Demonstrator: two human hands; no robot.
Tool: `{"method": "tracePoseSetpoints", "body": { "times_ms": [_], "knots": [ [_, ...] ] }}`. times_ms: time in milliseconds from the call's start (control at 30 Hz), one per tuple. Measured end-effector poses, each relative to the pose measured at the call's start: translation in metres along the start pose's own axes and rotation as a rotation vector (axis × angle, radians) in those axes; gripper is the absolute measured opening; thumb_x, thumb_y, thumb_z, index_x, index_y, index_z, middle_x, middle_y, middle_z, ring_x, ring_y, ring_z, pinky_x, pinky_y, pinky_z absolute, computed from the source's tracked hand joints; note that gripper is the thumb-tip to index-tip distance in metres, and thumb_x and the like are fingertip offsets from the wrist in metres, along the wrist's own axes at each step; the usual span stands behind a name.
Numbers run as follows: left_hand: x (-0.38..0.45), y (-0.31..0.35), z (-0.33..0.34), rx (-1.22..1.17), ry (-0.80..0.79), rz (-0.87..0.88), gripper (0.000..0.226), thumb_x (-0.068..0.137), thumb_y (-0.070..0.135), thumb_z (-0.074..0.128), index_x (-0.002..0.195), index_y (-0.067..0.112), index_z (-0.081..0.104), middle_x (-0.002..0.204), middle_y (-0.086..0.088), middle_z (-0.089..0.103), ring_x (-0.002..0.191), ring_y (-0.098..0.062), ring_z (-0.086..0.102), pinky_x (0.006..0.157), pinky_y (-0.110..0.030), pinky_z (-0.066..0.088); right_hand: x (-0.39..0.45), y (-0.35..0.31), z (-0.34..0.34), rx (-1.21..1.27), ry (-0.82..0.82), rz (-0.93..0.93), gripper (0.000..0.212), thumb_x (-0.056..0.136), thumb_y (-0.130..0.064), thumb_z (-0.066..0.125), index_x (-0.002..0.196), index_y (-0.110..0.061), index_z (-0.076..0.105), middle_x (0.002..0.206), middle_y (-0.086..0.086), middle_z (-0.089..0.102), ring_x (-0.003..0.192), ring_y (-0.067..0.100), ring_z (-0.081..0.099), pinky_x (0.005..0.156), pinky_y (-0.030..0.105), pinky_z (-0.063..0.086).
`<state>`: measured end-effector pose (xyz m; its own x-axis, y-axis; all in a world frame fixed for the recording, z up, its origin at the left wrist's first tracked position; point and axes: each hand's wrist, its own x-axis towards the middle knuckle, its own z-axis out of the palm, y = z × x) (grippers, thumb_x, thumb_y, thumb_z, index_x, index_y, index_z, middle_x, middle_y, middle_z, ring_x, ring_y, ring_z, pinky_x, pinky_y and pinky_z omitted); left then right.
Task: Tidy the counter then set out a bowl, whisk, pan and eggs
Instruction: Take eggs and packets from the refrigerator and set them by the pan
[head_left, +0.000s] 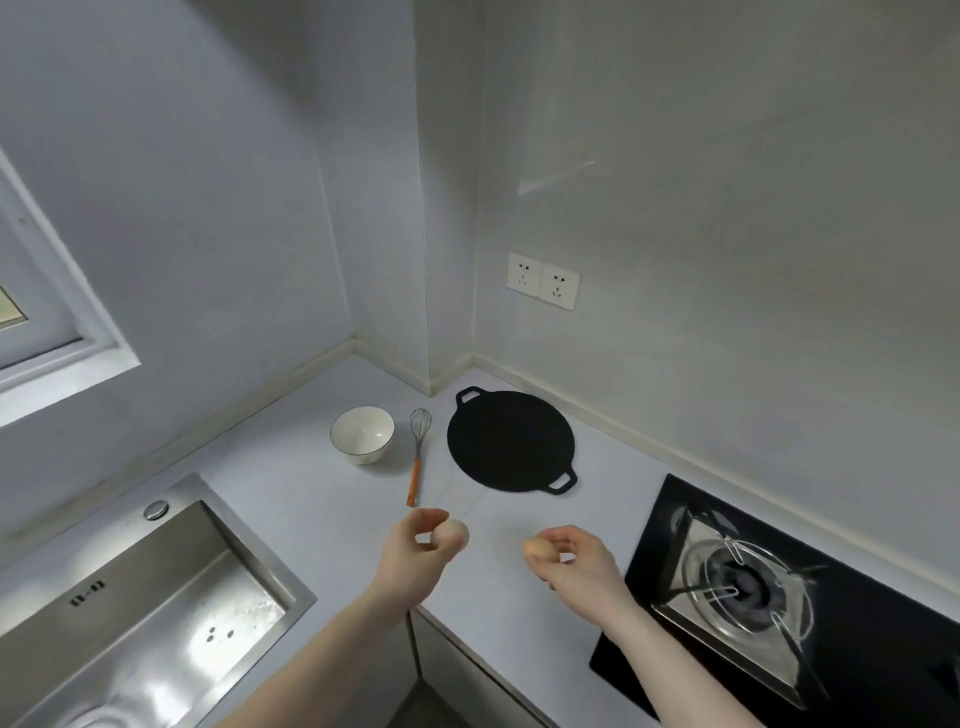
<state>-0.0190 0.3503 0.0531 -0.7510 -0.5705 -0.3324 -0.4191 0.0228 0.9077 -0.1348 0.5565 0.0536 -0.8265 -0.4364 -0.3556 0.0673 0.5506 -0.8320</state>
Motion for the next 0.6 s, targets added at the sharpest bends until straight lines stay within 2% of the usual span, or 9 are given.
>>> {"method": "tracePoseSetpoints", "body": {
  "times_ms": [100,233,367,433,500,600],
  "knots": [
    [0.038,-0.006,-0.01,0.049,-0.013,-0.032,0.039,0.087,0.032,0.072,0.121,0.022,0.058,0.112,0.008,0.066,0.09,-0.01,0.069,0.065,-0.016,0.051,0.021,-0.008,0.024,0.015,-0.008,0.076,0.023,0.08,-0.034,0.074,0.101,-0.032,0.066,0.109,-0.011,0.067,0.093,0.011,0.069,0.077,0.026,0.058],
    [0.099,-0.014,-0.028,0.13,-0.035,-0.043,0.037,0.086,0.031,0.066,0.121,0.022,0.059,0.111,0.007,0.067,0.091,-0.013,0.069,0.066,-0.018,0.053,0.057,-0.025,0.053,0.005,0.033,0.114,0.018,0.084,-0.031,0.069,0.102,-0.029,0.065,0.105,-0.012,0.065,0.091,0.003,0.065,0.065,0.016,0.049],
    [0.152,-0.027,-0.034,0.236,-0.076,-0.047,0.027,0.086,0.028,0.06,0.113,0.024,0.059,0.122,0.011,0.062,0.087,-0.014,0.064,0.074,-0.022,0.052,0.094,-0.031,0.077,-0.024,0.063,0.158,0.019,0.085,-0.032,0.067,0.102,-0.027,0.064,0.103,-0.015,0.063,0.091,0.003,0.064,0.073,0.021,0.054],
    [0.176,-0.031,-0.033,0.314,-0.093,-0.025,0.02,0.087,0.026,0.056,0.107,0.024,0.059,0.124,0.011,0.061,0.093,-0.02,0.065,0.082,-0.028,0.054,0.112,-0.033,0.086,-0.032,0.071,0.172,0.018,0.085,-0.032,0.066,0.102,-0.027,0.064,0.102,-0.016,0.061,0.091,0.004,0.063,0.074,0.022,0.054],
    [0.194,-0.028,-0.032,0.441,-0.116,0.009,0.028,0.087,0.026,0.054,0.114,0.023,0.059,0.116,0.005,0.064,0.101,-0.024,0.064,0.086,-0.031,0.054,0.13,-0.035,0.094,-0.039,0.07,0.185,0.017,0.085,-0.031,0.065,0.101,-0.027,0.064,0.101,-0.016,0.062,0.09,0.004,0.063,0.072,0.022,0.053],
    [0.223,-0.025,-0.034,0.626,-0.146,0.097,0.04,0.084,0.023,0.056,0.124,0.026,0.057,0.119,0.005,0.063,0.104,-0.022,0.061,0.084,-0.032,0.053,0.156,-0.037,0.106,-0.072,0.055,0.191,0.018,0.087,-0.029,0.064,0.104,-0.026,0.063,0.101,-0.012,0.063,0.091,0.008,0.064,0.073,0.023,0.054]
  ]
}}
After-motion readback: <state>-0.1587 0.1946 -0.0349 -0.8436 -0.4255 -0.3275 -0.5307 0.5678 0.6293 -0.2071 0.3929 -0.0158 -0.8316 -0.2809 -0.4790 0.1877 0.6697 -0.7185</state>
